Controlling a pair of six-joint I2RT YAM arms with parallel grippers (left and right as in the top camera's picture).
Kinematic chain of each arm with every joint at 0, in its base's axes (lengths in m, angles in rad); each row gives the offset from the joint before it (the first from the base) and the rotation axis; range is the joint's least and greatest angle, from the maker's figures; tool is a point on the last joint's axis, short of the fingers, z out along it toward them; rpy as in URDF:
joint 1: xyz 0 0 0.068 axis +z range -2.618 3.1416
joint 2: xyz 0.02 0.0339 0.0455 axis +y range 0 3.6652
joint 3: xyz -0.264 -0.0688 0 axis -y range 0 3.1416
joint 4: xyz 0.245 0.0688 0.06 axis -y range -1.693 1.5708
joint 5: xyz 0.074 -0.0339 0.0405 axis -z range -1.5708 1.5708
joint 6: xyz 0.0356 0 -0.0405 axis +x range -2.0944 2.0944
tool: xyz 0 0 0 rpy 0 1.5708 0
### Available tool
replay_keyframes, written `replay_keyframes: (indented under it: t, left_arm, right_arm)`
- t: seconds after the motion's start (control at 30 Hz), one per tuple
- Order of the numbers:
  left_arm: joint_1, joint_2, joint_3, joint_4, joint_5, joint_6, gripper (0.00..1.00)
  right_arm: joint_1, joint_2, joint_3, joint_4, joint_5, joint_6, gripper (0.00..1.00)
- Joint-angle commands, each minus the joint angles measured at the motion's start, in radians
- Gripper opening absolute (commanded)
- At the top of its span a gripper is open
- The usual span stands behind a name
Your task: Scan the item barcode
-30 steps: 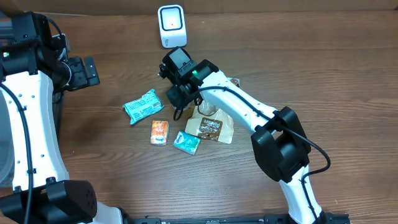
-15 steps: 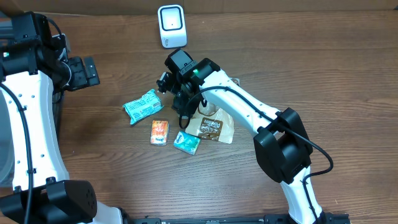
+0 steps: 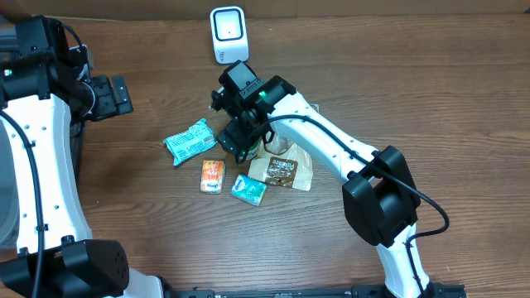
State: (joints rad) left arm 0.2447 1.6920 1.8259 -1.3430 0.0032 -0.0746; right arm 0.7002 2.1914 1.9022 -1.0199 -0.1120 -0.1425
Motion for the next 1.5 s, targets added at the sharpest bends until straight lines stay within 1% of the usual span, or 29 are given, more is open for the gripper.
replay_keyframes:
  t: [0.0, 0.27, 0.33, 0.6, 0.67, 0.73, 0.8, 0.87, 1.07, 1.1, 1.17, 1.2, 1.4, 1.47]
  left_arm:
    - [0.004, -0.018, 0.015, 0.001, -0.004, 0.008, 1.0]
    - [0.004, -0.018, 0.015, 0.001, -0.004, 0.008, 0.99]
    - [0.004, -0.018, 0.015, 0.001, -0.004, 0.008, 0.99]
    - [0.004, -0.018, 0.015, 0.001, -0.004, 0.008, 0.99]
    - [0.004, -0.018, 0.015, 0.001, -0.004, 0.008, 0.99]
    - [0.004, -0.018, 0.015, 0.001, -0.004, 0.008, 0.99]
    - [0.004, -0.018, 0.015, 0.001, -0.004, 0.008, 1.0]
    - [0.004, -0.018, 0.015, 0.001, -0.004, 0.008, 0.99]
    - [0.004, -0.018, 0.015, 0.001, -0.004, 0.008, 1.0]
    - [0.004, -0.018, 0.015, 0.001, -0.004, 0.008, 1.0]
    - [0.004, -0.018, 0.015, 0.001, -0.004, 0.008, 0.99]
    - [0.004, -0.018, 0.015, 0.001, -0.004, 0.008, 0.99]
    - [0.004, -0.018, 0.015, 0.001, -0.004, 0.008, 1.0]
    - [0.004, -0.018, 0.015, 0.001, -0.004, 0.008, 1.0]
  right_arm:
    - [0.0, -0.049, 0.0, 0.012, 0.0, 0.104, 1.0]
    - [0.0, -0.035, -0.042, 0.031, 0.055, 0.101, 1.0]
    - [0.0, -0.035, -0.052, 0.038, 0.058, 0.097, 0.98]
    - [0.0, -0.035, -0.079, 0.082, 0.074, 0.089, 0.87]
    - [0.0, -0.035, -0.079, 0.088, 0.074, 0.089, 0.81]
    - [0.0, -0.035, -0.079, 0.088, 0.078, 0.089, 0.78]
    - [0.0, -0.035, -0.079, 0.087, 0.087, 0.089, 0.72]
    - [0.0, -0.035, -0.079, 0.087, 0.093, 0.089, 0.69]
    - [0.0, -0.035, -0.079, 0.076, 0.093, 0.089, 0.68]
    - [0.0, -0.035, -0.079, 0.072, 0.093, 0.089, 0.69]
    - [0.0, -0.035, -0.079, 0.062, 0.093, 0.086, 0.76]
    - [0.0, -0.035, -0.079, 0.053, 0.093, 0.082, 0.78]
    - [0.0, -0.035, -0.082, 0.016, 0.096, 0.082, 0.77]
    - [0.0, -0.035, -0.082, 0.016, 0.096, 0.083, 0.73]
